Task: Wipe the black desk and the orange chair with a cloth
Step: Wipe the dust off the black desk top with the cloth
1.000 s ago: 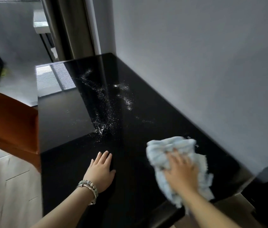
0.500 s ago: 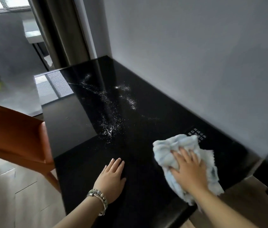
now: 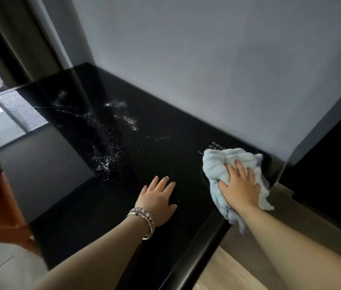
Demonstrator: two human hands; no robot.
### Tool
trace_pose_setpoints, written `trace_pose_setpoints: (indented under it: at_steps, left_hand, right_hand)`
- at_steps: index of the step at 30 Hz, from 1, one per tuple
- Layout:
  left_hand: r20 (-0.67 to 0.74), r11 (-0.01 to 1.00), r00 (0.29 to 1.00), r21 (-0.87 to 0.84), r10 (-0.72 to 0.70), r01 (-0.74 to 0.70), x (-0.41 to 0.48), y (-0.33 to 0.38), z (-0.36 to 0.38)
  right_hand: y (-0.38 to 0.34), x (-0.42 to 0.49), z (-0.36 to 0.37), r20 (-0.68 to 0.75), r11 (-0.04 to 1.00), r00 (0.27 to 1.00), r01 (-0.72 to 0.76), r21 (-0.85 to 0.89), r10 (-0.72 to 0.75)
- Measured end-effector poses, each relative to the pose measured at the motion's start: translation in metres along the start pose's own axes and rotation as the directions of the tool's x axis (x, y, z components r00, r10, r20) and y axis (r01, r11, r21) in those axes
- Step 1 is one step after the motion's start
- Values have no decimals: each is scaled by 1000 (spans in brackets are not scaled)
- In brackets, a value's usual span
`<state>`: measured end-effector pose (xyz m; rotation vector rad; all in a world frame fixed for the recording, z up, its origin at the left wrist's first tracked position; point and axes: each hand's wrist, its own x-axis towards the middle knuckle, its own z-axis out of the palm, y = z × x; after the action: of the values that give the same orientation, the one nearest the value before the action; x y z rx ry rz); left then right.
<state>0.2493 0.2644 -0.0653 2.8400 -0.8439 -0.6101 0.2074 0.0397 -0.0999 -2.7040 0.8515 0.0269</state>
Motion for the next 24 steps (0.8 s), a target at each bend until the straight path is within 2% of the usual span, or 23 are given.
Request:
trace_pose_setpoints:
  at_steps: [3,5,8,11,12,14,17,19,21,24]
  left_hand:
    - [16,1000,1000,25,15,-16,17,9,2]
    - [27,1000,1000,3,-15,15,31,10,1]
    - [79,978,984,-124,-159,168,49,14,0]
    - [91,962,967,-116,-237,247,60,22,3]
    - [74,963,966,-98,-246,252,61,22,5]
    - [33,966,968,-65,-248,249,60,20,6]
    - [-11,971,971,-29,-239,239,57,16,9]
    - [-28,971,971,-27,-237,237,56,17,9]
    - [-38,971,971,-34,-238,236,57,18,10]
    - [-31,973,973,-42,-227,225,56,18,10]
  right_hand:
    - [2,7,1,-116,950,963,-214,229,245]
    - [3,5,6,-99,897,931,-305,319,352]
    - [21,40,-4,-21,854,927,-336,396,374]
    - [30,92,-22,50,742,882,-425,519,469]
    - [29,100,-23,31,728,867,-438,527,498]
    - [25,94,-21,-35,777,876,-408,480,482]
    - [27,47,-3,-94,811,917,-292,506,389]
    - [24,7,15,-102,803,919,-275,528,382]
    - [20,4,15,-71,777,903,-322,541,424]
    - [26,56,-4,9,721,859,-436,538,513]
